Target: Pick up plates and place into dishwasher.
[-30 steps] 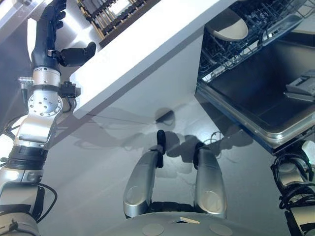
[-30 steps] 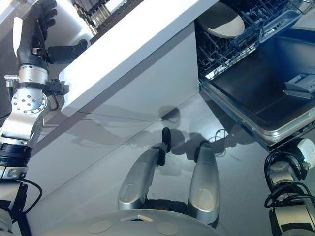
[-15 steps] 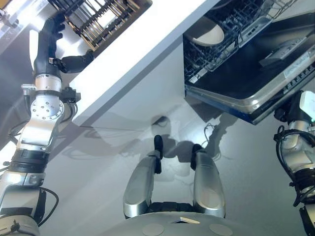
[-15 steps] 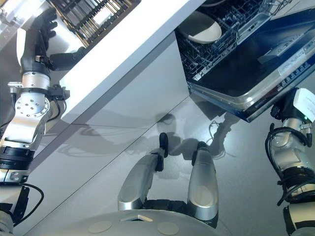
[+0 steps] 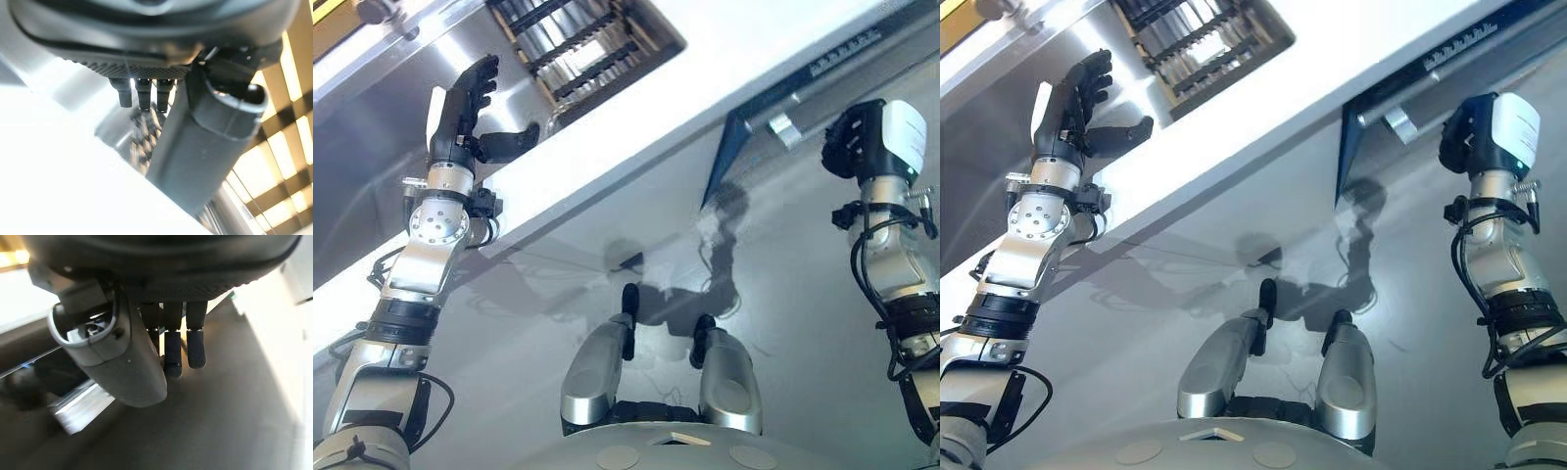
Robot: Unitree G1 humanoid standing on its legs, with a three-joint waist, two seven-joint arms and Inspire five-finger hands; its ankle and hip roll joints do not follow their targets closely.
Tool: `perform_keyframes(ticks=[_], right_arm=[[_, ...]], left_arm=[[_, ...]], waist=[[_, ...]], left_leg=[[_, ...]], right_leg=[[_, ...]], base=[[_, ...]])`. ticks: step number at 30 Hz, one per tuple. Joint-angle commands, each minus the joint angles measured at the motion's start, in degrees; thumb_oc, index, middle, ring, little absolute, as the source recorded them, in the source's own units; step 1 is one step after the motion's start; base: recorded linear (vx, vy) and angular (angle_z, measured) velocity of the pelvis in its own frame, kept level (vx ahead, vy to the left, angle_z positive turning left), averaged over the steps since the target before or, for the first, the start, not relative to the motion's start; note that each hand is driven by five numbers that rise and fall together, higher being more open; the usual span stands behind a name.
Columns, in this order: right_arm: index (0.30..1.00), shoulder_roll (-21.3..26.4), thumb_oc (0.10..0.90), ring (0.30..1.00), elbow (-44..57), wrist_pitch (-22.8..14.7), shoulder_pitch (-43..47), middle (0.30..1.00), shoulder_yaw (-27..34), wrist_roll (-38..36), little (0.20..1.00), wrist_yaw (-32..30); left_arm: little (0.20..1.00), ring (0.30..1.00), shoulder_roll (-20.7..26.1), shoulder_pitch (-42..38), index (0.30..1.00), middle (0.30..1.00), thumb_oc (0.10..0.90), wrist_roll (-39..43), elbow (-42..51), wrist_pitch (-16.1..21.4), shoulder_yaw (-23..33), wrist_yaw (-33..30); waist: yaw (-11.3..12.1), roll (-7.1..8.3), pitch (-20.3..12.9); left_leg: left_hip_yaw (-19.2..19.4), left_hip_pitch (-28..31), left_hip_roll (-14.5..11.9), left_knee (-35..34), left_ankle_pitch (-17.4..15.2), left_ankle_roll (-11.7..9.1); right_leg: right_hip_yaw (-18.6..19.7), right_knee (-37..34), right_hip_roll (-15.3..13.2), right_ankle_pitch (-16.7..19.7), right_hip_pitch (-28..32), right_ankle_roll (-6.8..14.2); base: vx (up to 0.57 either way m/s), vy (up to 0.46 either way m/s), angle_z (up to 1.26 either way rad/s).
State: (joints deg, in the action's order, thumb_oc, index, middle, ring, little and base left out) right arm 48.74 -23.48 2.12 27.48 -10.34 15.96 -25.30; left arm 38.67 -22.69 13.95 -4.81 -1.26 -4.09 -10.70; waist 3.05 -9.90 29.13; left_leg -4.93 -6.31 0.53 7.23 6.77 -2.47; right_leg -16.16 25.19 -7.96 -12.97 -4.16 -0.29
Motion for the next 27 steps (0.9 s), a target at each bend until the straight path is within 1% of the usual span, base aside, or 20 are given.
perform_keyframes(ticks=[1,5,7,10,11,12,13,16,17,20,24,26,27], right_arm=[[0.3,-3.78,0.1,0.3,2.91,-6.19,9.01,0.3,-4.18,2.61,0.2,-0.44],[0.3,-4.59,0.1,0.3,3.66,-4.93,4.64,0.3,-2.39,2.15,0.2,-1.09],[0.3,-4.99,0.1,0.3,4.52,-4.81,1.98,0.3,-0.65,1.46,0.2,-2.64],[0.3,-5.66,0.1,0.3,6.77,-5.08,-2.33,0.3,3.77,0.67,0.2,-5.47],[0.3,-5.69,0.1,0.3,6.9,-5.05,-2.53,0.3,3.89,0.7,0.2,-5.47],[0.3,-5.56,0.1,0.3,8.23,-5.68,-4.91,0.3,6.98,0.35,0.2,-7.11],[0.3,-5.29,0.1,0.3,9.54,-6.14,-7.53,0.3,9.69,0.1,0.2,-7.53],[0.3,-4.93,0.1,0.3,10.79,-7.0,-11.37,0.3,13.8,-0.3,0.2,-8.75],[0.3,-4.76,0.1,0.3,11.51,-7.58,-13.51,0.3,15.91,-1.28,0.2,-9.27],[0.3,-5.38,0.1,0.3,12.31,-8.28,-16.69,0.3,19.86,-3.05,0.2,-9.89],[0.3,-8.0,0.1,0.3,13.41,-8.72,-20.55,0.3,24.52,-6.17,0.2,-10.87],[0.3,-9.51,0.1,0.3,13.99,-8.34,-22.04,0.3,25.85,-7.63,0.2,-10.76],[0.3,-11.33,0.1,0.3,14.29,-8.14,-23.45,0.3,26.94,-9.15,0.2,-9.74]], left_arm=[[0.9,0.9,3.19,5.0,0.9,0.9,0.8,-2.88,3.26,3.18,1.44,0.11],[0.9,0.9,2.51,7.25,0.9,0.9,0.8,-3.63,4.29,2.93,1.97,0.95],[0.9,0.9,2.07,8.25,0.9,0.9,0.8,-4.01,4.57,2.84,2.1,1.28],[0.9,0.9,1.4,9.95,0.9,0.9,0.8,-4.63,4.67,3.31,2.77,1.36],[0.9,0.9,1.42,9.97,0.9,0.9,0.8,-4.63,4.69,3.31,2.69,1.37],[0.9,0.9,1.09,10.91,0.9,0.9,0.8,-4.92,4.58,3.9,3.66,0.9],[0.9,0.9,1.0,11.54,0.9,0.9,0.8,-5.28,4.43,4.54,4.24,0.7],[0.9,0.9,0.99,12.1,0.9,0.9,0.8,-5.79,4.31,5.48,5.45,-0.36],[0.9,0.9,1.05,12.31,0.9,0.9,0.8,-5.8,4.29,6.07,6.09,-0.91],[0.9,0.9,1.18,12.45,0.9,0.9,0.8,-6.34,4.21,7.43,7.39,-1.12],[0.9,0.9,1.35,12.22,0.9,0.9,0.8,-6.95,4.15,8.3,9.39,-1.78],[0.9,0.9,1.18,12.36,0.9,0.9,0.8,-6.9,3.87,8.83,10.24,-2.1],[0.9,0.9,0.72,12.47,0.9,0.9,0.8,-7.31,3.73,8.93,11.05,-2.32]], waist=[[2.62,7.1,-13.13],[2.69,8.01,-15.5],[2.48,8.41,-16.36],[1.63,8.87,-17.42],[1.73,8.89,-17.46],[0.61,9.12,-17.95],[0.28,9.38,-18.54],[-0.79,9.73,-19.5],[-1.42,9.93,-20.03],[-2.36,10.26,-20.89],[-4.0,10.45,-22.23],[-4.61,10.45,-22.58],[-5.22,10.46,-22.89]], left_leg=[[1.33,3.74,5.04,1.53,-8.89,4.1],[1.72,5.53,5.14,-0.14,-9.34,4.82],[1.96,6.32,5.19,-0.86,-9.59,5.07],[2.58,7.73,5.05,-2.52,-9.76,5.41],[2.62,7.8,5.03,-2.6,-9.73,5.42],[2.99,8.39,4.94,-3.48,-9.77,5.5],[3.44,9.08,4.77,-4.49,-9.62,5.49],[4.31,9.91,4.5,-6.06,-9.28,5.41],[4.82,10.17,4.42,-6.76,-9.1,5.35],[5.84,10.6,4.32,-8.07,-8.34,5.3],[7.21,11.38,4.21,-9.54,-8.04,5.33],[7.76,11.66,4.17,-9.89,-8.04,5.33],[8.32,11.9,4.11,-10.27,-8.01,5.33]], right_leg=[[6.25,-10.46,1.13,7.18,2.73,2.97],[6.66,-12.5,1.0,8.11,4.11,3.93],[6.97,-13.24,0.9,8.48,4.67,4.36],[7.81,-14.28,0.97,9.07,5.14,5.06],[7.85,-14.34,0.99,9.1,5.18,5.06],[8.49,-14.9,1.05,9.52,5.18,5.52],[9.13,-15.55,1.19,9.92,5.36,5.84],[9.96,-16.6,1.47,10.59,5.5,6.3],[10.34,-17.13,1.6,11.08,5.44,6.51],[10.9,-17.96,1.85,12.52,5.25,6.73],[11.98,-18.79,2.24,13.5,5.07,6.98],[12.41,-19.0,2.36,13.71,5.01,7.04],[12.83,-19.46,2.52,13.78,5.07,7.05]], base=[[0.12,0.101,0.12],[0.14,0.14,0.08],[0.08,0.123,0.0],[0.04,0.114,0.02],[0.01,0.11,0.02],[0.0,0.116,0.04],[-0.01,0.141,0.06],[-0.02,0.077,-0.03],[-0.06,0.06,-0.07],[-0.04,0.05,-0.12],[-0.02,0.052,-0.21],[-0.03,0.053,-0.16],[-0.03,0.048,-0.16]])
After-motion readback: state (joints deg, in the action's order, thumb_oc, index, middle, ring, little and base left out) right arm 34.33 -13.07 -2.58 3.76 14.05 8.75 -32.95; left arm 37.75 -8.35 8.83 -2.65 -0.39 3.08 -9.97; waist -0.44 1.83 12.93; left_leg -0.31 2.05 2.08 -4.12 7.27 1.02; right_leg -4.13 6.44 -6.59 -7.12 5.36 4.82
